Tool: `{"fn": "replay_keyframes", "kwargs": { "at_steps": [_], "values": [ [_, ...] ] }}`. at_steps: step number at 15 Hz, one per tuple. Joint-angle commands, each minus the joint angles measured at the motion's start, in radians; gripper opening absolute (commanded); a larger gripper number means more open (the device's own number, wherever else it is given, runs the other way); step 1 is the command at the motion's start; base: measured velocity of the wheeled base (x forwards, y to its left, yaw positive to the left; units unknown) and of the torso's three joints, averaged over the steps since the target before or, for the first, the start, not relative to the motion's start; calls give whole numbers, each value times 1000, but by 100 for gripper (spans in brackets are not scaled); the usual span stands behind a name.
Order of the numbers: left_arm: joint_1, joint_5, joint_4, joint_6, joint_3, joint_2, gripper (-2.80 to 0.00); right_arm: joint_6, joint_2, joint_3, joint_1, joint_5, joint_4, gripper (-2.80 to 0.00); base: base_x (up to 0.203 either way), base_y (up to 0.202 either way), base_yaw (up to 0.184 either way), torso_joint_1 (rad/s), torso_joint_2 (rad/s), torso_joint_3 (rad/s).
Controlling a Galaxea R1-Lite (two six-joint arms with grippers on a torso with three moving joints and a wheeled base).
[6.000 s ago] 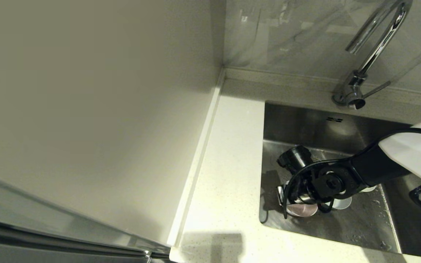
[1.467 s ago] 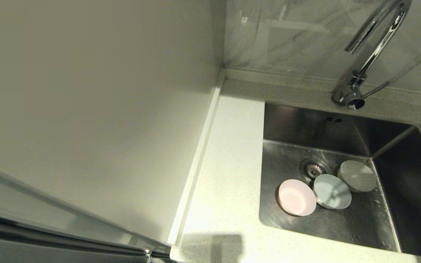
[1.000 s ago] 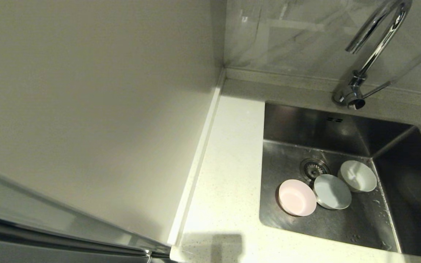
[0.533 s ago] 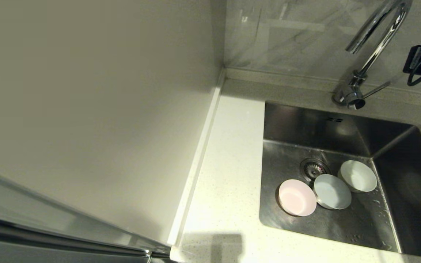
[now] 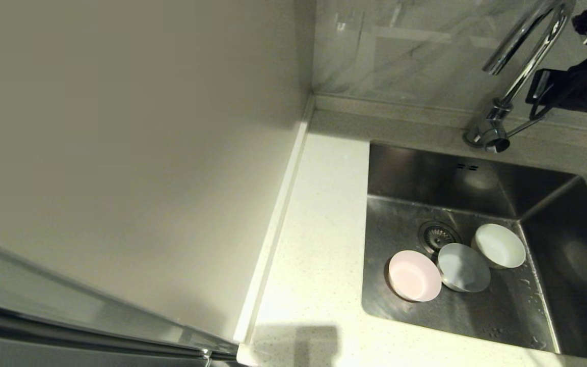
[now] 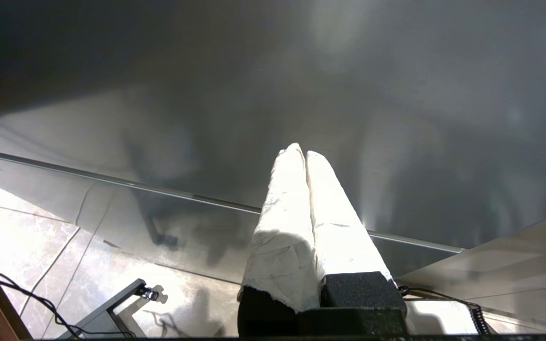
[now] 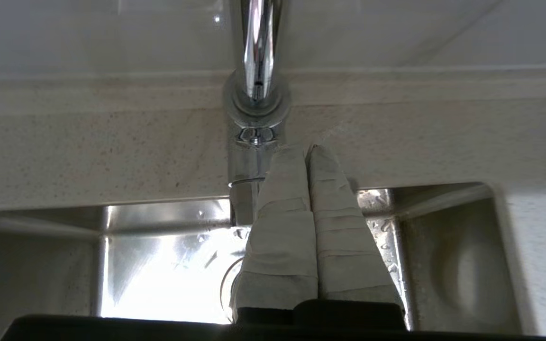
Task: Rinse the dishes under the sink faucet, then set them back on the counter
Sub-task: Turn on the faucet
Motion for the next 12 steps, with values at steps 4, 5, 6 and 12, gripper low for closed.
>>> {"fn": "replay_keyframes", "kwargs": {
  "at_steps": [4, 5, 6, 12],
  "values": [
    [0, 1, 0, -1, 0, -3, -280, 0, 75, -55, 2, -14, 1, -280, 0, 0, 0, 0, 0, 0],
    [0, 0, 0, -1, 0, -3, -280, -1, 80, -55, 3, -18, 2, -280, 0, 0, 0, 0, 0, 0],
    [0, 0, 0, -1, 0, -3, -280, -1, 88, -55, 2, -19, 1, -280, 0, 0, 0, 0, 0, 0],
    [-1, 0, 0, -1, 0, -3, -280, -80, 97, -54, -25, -77, 12, -280, 0, 0, 0, 0, 0, 0]
  ]
}}
